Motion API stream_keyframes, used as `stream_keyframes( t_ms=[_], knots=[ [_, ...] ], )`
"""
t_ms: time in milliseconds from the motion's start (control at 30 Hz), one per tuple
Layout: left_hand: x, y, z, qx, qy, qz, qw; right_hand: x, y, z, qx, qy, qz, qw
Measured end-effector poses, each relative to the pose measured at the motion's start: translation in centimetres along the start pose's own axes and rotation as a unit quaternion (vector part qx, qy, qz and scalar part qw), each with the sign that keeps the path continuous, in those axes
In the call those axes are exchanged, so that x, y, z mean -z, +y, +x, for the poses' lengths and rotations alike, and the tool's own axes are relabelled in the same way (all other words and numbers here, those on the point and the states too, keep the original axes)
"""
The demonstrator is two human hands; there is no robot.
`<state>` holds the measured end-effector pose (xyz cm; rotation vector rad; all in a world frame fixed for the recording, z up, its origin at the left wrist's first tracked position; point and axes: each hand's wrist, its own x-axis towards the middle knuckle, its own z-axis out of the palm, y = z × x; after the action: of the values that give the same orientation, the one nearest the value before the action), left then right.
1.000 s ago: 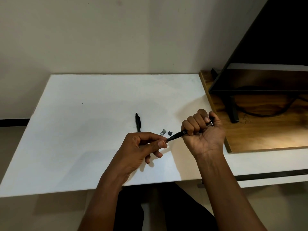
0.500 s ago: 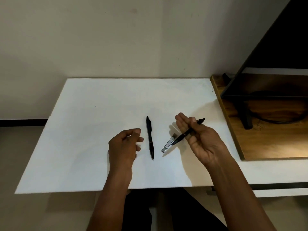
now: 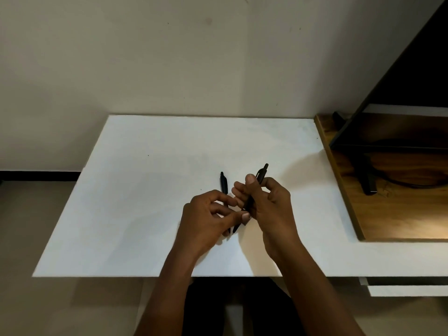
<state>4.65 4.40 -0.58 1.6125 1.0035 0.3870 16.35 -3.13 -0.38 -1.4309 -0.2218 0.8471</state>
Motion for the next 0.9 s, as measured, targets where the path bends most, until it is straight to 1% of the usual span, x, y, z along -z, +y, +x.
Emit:
stream_keyframes(
  t_ms=[133,200,233,300,367,400,500,600,700,900],
  knots=[
    [-0.1,0.1,0.0,-0.022,-0.024,-0.005,0.999,-0.4,0.0,-0.1,0.024,-0.018,-0.057,0.998],
    [0.1,0.1,0.1,-0.028,-0.018,0.004,0.999,-0.6,0.0,-0.1,0.028,-0.035,-0.084,0.995],
    [0.5,0.0,0.2,-0.025,0.001,0.01,1.0,-0.6,0.1,-0.1,0.031,-0.041,-0.093,0.994],
    [1.6,-0.5,0.4,0.001,0.064,0.001,0.998,-0.3,0.1,0.0,0.042,-0.031,-0.09,0.995],
    [3.0,-1.3,0.6,0.033,0.113,-0.011,0.993,0.6,-0.1,0.4,0.047,0.003,-0.049,0.998],
    [3.5,-1.7,0.6,0.047,0.123,-0.008,0.991,1.1,-0.4,0.6,0.044,0.02,-0.032,0.998],
    [4.0,-2.3,0.5,0.083,0.125,0.01,0.989,2.6,-1.0,1.1,0.04,0.046,-0.034,0.998],
    [3.5,-2.5,0.6,0.097,0.117,0.019,0.988,3.3,-1.3,1.4,0.036,0.059,-0.038,0.997],
    [2.8,-2.4,0.6,0.09,0.107,0.023,0.99,3.4,-1.2,1.5,0.03,0.066,-0.036,0.997],
    [1.4,-1.8,0.4,0.069,0.111,0.092,0.987,3.6,-1.3,1.6,0.023,0.066,-0.034,0.997]
  ],
)
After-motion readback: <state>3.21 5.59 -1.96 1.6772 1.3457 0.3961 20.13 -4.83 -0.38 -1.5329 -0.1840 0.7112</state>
